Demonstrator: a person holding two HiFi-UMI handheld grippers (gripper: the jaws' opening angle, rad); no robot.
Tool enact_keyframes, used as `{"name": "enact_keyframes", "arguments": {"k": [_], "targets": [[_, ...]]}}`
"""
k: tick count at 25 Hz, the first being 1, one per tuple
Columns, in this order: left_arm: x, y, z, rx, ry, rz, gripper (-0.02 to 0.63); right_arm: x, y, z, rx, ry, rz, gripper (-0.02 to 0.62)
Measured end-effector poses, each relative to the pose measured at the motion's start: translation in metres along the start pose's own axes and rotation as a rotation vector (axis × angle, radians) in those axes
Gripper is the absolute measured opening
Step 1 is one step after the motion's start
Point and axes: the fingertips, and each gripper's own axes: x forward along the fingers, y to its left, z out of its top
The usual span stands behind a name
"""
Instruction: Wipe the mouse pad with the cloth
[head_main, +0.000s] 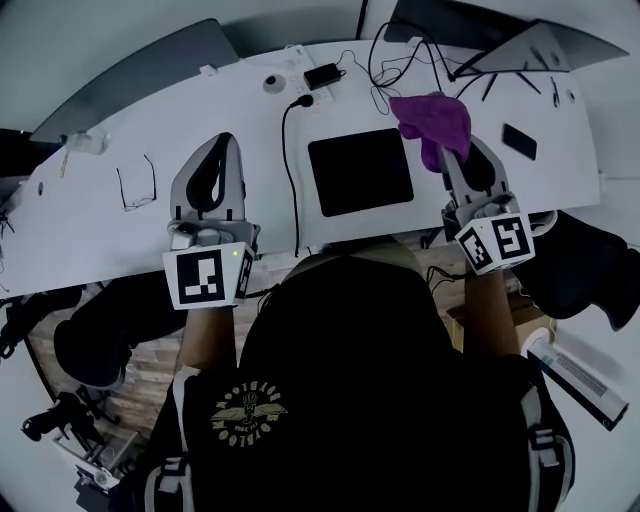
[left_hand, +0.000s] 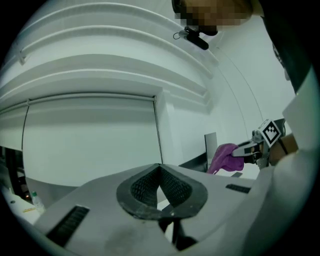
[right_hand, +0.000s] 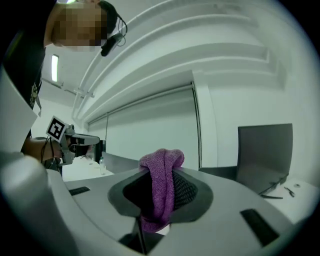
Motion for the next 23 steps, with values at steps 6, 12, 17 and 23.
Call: {"name": "enact_keyframes", "arguments": {"k": [6,12,17,23], "targets": [[-0.011,0.004,0.013,-0.006,-0.036,0.009,0.002,-0.016,0.003,0.029,-0.037,-0.045,-0.035,0.087],[-0.016,-0.005,0.017,-0.01,-0.046,0.0,0.002,-0.028,0.0,0.031,-0.021,-0.043,-0.058,0.087],[-0.019,-0.01,0.02,-0.005,-0.048,0.025,0.002,-0.035,-0.002,0.037,-0.041,-0.05,-0.04,0.087],[-0.022,-0.028,0.026,0.004,-0.052,0.061,0.002,-0.046,-0.014,0.033,-0.064,-0.036,-0.008,0.087]]}}
